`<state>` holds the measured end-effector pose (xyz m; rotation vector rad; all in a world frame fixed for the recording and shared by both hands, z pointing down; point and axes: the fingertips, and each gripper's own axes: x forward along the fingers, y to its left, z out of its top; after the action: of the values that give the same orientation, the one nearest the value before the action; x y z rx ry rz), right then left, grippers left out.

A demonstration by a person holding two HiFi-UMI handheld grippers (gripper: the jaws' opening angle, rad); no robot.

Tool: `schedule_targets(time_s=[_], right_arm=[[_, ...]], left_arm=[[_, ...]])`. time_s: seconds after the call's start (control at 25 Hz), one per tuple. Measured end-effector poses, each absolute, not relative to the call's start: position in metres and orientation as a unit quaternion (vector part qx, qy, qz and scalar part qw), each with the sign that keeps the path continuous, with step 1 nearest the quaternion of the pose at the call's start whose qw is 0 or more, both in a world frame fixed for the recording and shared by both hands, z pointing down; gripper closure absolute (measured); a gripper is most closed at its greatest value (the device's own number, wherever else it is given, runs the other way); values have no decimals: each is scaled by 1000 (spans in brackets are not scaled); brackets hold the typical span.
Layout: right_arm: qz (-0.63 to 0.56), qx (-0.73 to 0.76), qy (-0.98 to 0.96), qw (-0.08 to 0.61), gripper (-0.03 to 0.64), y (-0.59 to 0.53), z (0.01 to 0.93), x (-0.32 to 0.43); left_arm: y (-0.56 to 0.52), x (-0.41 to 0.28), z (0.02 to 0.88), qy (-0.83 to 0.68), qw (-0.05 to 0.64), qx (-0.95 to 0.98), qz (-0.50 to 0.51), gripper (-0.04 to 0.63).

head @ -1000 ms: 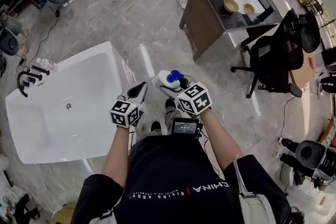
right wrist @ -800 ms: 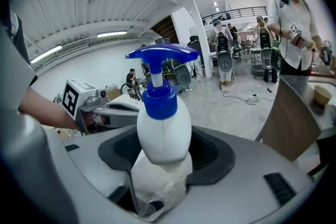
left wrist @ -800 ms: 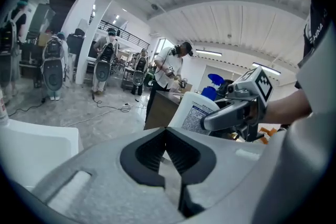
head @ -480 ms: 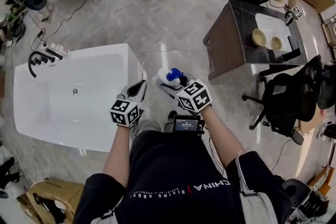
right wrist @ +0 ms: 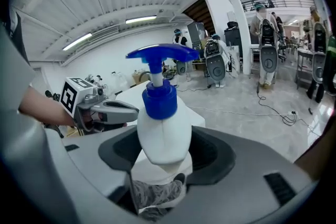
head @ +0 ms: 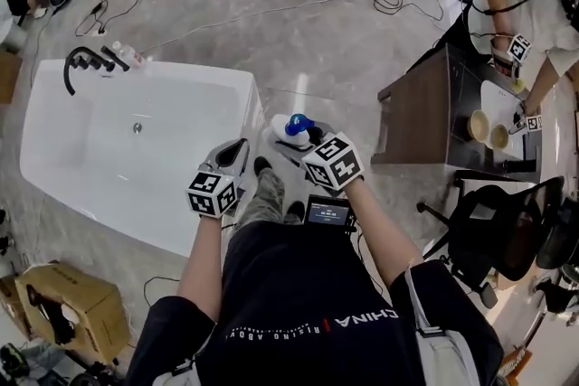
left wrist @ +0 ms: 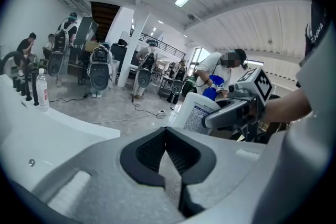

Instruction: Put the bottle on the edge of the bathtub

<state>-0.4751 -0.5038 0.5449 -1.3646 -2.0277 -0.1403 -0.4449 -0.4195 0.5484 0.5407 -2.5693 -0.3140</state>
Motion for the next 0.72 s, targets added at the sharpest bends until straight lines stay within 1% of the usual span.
schedule_targets(time_s=[0.36, 0.72], right_arm=[[-91, -564, -745, 344, 348, -413, 554, -561], [-132, -589, -715, 352, 348, -337, 585, -609]], left_arm=[[-341, -518, 555, -950, 240, 158, -118, 586], [-271, -552, 571, -955, 243, 110, -132, 586]])
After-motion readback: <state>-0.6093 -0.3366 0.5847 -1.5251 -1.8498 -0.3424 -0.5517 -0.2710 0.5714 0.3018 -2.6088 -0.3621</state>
